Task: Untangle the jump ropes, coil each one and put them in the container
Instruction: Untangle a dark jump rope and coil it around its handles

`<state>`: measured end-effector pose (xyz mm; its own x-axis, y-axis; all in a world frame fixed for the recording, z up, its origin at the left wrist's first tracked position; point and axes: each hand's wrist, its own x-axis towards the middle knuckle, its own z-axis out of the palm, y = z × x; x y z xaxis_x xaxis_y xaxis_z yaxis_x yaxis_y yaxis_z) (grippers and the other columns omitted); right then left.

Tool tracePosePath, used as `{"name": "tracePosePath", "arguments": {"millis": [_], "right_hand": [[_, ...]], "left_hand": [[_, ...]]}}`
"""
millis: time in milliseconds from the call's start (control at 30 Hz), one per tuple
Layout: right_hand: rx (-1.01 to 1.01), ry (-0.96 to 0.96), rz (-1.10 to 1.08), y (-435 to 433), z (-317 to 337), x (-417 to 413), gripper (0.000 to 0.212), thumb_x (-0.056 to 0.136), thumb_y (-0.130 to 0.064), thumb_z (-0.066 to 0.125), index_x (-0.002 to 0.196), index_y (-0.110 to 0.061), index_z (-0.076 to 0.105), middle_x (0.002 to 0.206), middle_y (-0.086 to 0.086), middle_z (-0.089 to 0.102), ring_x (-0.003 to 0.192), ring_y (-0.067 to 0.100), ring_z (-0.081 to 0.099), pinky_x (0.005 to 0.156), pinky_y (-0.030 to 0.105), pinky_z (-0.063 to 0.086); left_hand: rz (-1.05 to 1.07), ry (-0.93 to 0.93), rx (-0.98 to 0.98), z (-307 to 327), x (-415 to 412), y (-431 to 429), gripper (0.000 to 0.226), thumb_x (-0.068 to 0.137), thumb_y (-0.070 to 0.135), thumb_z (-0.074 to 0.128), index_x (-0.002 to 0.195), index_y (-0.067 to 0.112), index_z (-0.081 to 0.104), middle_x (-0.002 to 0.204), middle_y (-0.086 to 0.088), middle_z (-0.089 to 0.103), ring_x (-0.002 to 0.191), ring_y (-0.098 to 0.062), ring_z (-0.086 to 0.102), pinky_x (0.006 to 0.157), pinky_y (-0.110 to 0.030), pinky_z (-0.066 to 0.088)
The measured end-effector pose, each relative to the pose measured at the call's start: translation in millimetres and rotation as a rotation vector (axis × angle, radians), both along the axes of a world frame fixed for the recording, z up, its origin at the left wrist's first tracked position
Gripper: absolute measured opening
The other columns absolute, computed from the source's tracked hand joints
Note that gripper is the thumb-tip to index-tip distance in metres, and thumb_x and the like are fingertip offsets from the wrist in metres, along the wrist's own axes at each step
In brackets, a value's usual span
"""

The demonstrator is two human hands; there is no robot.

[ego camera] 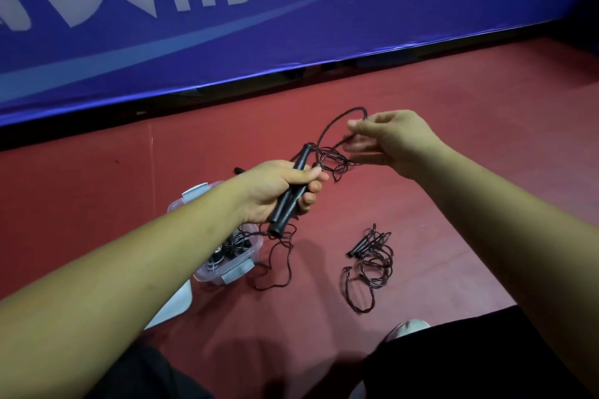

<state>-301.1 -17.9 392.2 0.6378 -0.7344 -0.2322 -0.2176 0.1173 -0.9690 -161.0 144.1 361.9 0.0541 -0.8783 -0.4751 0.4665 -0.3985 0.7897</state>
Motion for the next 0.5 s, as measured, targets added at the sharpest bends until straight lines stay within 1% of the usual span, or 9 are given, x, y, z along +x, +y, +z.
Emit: {"name": "tracePosePath", "arguments": {"millis": [67, 100, 133, 167, 233, 300, 333, 433, 500], "right_hand": [[-0.317, 0.344, -0.004, -4, -4, -4, 0.067, 0.076, -0.033, 0.085, 0.124, 0.004, 0.056, 0.123, 0.028, 0.062, 0.097, 0.030, 0.066, 0.087, 0.043, 0.059], [-0.476, 0.456, 0.008, -2, -3, -5, 0.086, 0.073, -0.038, 0.087, 0.139, -0.003, 0.046, 0.137, 0.023, 0.053, 0.111, 0.029, 0.060, 0.094, 0.040, 0.053], [-0.602, 0.451, 0.050, 1, 1, -5, 0.095, 0.072, -0.040, 0.087, 0.148, -0.012, 0.037, 0.146, 0.016, 0.042, 0.122, 0.026, 0.053, 0.100, 0.037, 0.047], [-0.680, 0.375, 0.130, 6, 4, -5, 0.094, 0.075, -0.037, 0.086, 0.152, -0.021, 0.034, 0.151, 0.009, 0.036, 0.129, 0.020, 0.047, 0.107, 0.036, 0.042], [-0.685, 0.250, 0.360, 13, 10, -1, 0.068, 0.086, -0.033, 0.076, 0.147, -0.027, 0.046, 0.150, -0.004, 0.045, 0.132, 0.005, 0.044, 0.116, 0.036, 0.036], [-0.626, 0.257, 0.557, 21, 10, 2, 0.032, 0.097, -0.034, 0.063, 0.127, -0.024, 0.066, 0.128, -0.008, 0.067, 0.119, 0.007, 0.060, 0.110, 0.040, 0.044], [-0.611, 0.249, 0.614, 25, 9, 3, 0.025, 0.100, -0.032, 0.058, 0.118, -0.020, 0.072, 0.114, -0.006, 0.073, 0.109, 0.012, 0.066, 0.103, 0.041, 0.050], [-0.559, 0.189, 0.629, 26, 2, 4, 0.025, 0.104, -0.025, 0.053, 0.104, -0.012, 0.075, 0.091, 0.004, 0.074, 0.083, 0.011, 0.064, 0.083, 0.036, 0.054], [-0.507, 0.175, 0.598, 23, 0, 4, 0.029, 0.101, -0.037, 0.054, 0.096, -0.016, 0.074, 0.085, 0.012, 0.070, 0.076, 0.020, 0.058, 0.077, 0.053, 0.052]], "left_hand": [[-0.029, -0.048, 0.011, 2, 3, 1, 0.016, 0.099, 0.007, 0.051, 0.110, -0.003, 0.056, 0.070, -0.003, 0.052, 0.057, -0.011, 0.048, 0.051, -0.021, 0.044], [-0.053, -0.073, 0.019, 2, 3, 1, 0.014, 0.099, 0.005, 0.051, 0.109, -0.003, 0.055, 0.069, -0.003, 0.052, 0.056, -0.011, 0.046, 0.051, -0.020, 0.042], [-0.081, -0.098, 0.027, 2, 3, 1, 0.012, 0.098, 0.004, 0.051, 0.107, -0.003, 0.055, 0.068, -0.003, 0.052, 0.056, -0.011, 0.045, 0.051, -0.020, 0.040], [-0.117, -0.122, 0.034, 3, 3, 1, 0.010, 0.098, 0.003, 0.051, 0.106, -0.002, 0.054, 0.067, -0.002, 0.052, 0.055, -0.011, 0.044, 0.050, -0.020, 0.040], [-0.201, -0.161, 0.026, 4, 2, 1, 0.003, 0.098, 0.003, 0.052, 0.101, 0.003, 0.052, 0.067, -0.001, 0.052, 0.055, -0.010, 0.045, 0.051, -0.018, 0.040], [-0.255, -0.166, 0.002, 6, 0, 2, 0.003, 0.099, 0.004, 0.051, 0.098, 0.006, 0.050, 0.067, -0.001, 0.051, 0.056, -0.010, 0.045, 0.052, -0.018, 0.040], [-0.269, -0.161, -0.009, 6, 0, 2, 0.003, 0.099, 0.003, 0.051, 0.097, 0.006, 0.049, 0.067, 0.000, 0.051, 0.057, -0.009, 0.044, 0.053, -0.018, 0.040], [-0.285, -0.158, -0.048, 8, -1, 2, 0.006, 0.098, 0.003, 0.052, 0.094, 0.006, 0.050, 0.069, -0.001, 0.051, 0.057, -0.009, 0.045, 0.054, -0.017, 0.041], [-0.258, -0.156, -0.076, 11, 0, 1, 0.008, 0.097, 0.001, 0.052, 0.090, 0.006, 0.052, 0.069, -0.002, 0.051, 0.055, -0.008, 0.045, 0.052, -0.017, 0.040]]}}
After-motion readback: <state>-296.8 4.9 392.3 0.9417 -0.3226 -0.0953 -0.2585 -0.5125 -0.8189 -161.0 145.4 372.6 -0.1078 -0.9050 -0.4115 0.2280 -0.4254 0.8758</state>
